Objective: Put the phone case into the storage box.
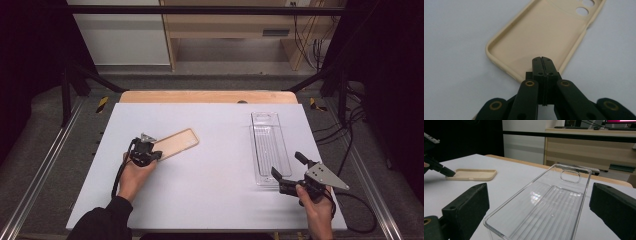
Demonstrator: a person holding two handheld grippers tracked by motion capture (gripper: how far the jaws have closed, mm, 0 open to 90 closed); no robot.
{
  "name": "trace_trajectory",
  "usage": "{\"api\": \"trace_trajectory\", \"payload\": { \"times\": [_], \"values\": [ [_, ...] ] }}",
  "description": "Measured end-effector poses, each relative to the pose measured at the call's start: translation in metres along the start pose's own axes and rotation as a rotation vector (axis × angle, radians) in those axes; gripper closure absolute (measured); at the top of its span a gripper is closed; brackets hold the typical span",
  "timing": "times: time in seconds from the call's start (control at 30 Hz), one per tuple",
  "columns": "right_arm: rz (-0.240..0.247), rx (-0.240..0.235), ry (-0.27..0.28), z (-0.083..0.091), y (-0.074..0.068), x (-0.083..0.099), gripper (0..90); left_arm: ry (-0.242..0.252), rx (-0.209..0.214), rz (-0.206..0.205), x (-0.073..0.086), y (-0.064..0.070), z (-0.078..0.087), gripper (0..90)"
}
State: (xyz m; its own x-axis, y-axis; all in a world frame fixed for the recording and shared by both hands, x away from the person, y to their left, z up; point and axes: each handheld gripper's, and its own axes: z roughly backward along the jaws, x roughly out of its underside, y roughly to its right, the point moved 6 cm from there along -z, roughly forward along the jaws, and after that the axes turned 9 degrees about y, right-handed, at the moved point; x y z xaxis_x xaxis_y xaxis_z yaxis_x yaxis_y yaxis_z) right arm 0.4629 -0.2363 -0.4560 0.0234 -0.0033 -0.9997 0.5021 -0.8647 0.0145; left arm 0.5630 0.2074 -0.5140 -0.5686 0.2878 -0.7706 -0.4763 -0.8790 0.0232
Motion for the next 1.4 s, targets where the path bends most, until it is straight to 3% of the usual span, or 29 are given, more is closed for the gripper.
{"api": "trace_trajectory", "payload": {
  "times": [0.13, 0.37, 0.57, 0.67, 1.0, 1.4],
  "values": [
    [0.002, 0.0, -0.003, 0.0, 0.0, 0.001, 2.8, 0.002, 0.028, -0.009, 0.008, 0.003, 0.009, 90.0],
    [0.011, 0.003, -0.009, -0.001, 0.0, 0.002, 2.8, 0.014, 0.061, 0.018, 0.025, 0.004, 0.028, 90.0],
    [0.014, 0.0, -0.011, -0.001, -0.003, 0.002, 2.8, 0.001, 0.071, -0.022, 0.039, 0.011, 0.044, 90.0],
    [0.012, 0.002, -0.012, 0.0, -0.002, 0.003, 2.7, -0.015, 0.075, -0.074, 0.049, 0.015, 0.058, 90.0],
    [0.018, 0.001, -0.015, -0.001, -0.002, 0.004, 2.7, -0.029, 0.132, -0.094, 0.072, 0.019, 0.085, 90.0],
    [0.015, 0.004, -0.018, -0.002, -0.002, 0.004, 2.6, -0.046, 0.171, -0.097, 0.092, 0.01, 0.111, 90.0]
  ]
}}
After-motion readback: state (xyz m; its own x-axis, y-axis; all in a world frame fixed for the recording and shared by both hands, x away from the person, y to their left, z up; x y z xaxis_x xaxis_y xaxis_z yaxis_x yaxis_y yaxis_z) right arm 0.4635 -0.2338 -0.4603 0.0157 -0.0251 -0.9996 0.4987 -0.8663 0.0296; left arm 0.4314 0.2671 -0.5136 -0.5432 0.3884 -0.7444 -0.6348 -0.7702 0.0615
